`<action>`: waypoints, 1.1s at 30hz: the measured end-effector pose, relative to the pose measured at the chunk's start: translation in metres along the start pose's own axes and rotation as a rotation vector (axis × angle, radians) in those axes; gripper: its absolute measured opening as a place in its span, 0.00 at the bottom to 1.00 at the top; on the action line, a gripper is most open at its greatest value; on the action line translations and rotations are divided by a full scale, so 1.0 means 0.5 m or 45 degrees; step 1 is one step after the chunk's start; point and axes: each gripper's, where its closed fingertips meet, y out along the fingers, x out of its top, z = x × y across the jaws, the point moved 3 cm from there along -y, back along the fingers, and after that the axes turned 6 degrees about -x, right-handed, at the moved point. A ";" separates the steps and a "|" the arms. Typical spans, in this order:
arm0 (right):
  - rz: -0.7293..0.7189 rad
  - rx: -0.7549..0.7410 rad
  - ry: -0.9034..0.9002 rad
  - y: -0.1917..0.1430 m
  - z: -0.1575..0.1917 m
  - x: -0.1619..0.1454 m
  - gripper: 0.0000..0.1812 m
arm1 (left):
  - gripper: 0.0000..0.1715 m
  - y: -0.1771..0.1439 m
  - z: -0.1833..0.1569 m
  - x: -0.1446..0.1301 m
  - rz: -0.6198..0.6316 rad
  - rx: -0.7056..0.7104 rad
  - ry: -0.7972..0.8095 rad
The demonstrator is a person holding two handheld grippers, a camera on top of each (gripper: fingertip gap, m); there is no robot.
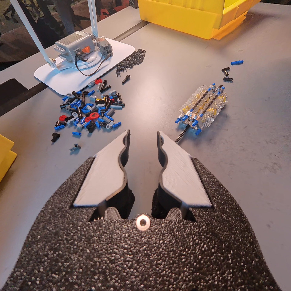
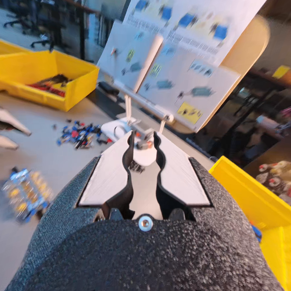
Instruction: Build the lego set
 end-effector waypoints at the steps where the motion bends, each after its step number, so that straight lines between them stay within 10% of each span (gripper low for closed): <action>1: -0.079 -0.068 0.002 0.025 -0.022 0.034 0.11 | 0.19 0.000 -0.001 0.000 0.000 0.001 0.005; 13: -0.193 -0.385 0.078 0.317 -0.171 0.102 0.01 | 0.19 -0.005 0.004 0.004 -0.025 0.007 -0.031; 33: -0.168 -0.397 0.045 0.345 -0.177 0.104 0.00 | 0.19 -0.012 0.005 0.010 -0.047 -0.007 -0.066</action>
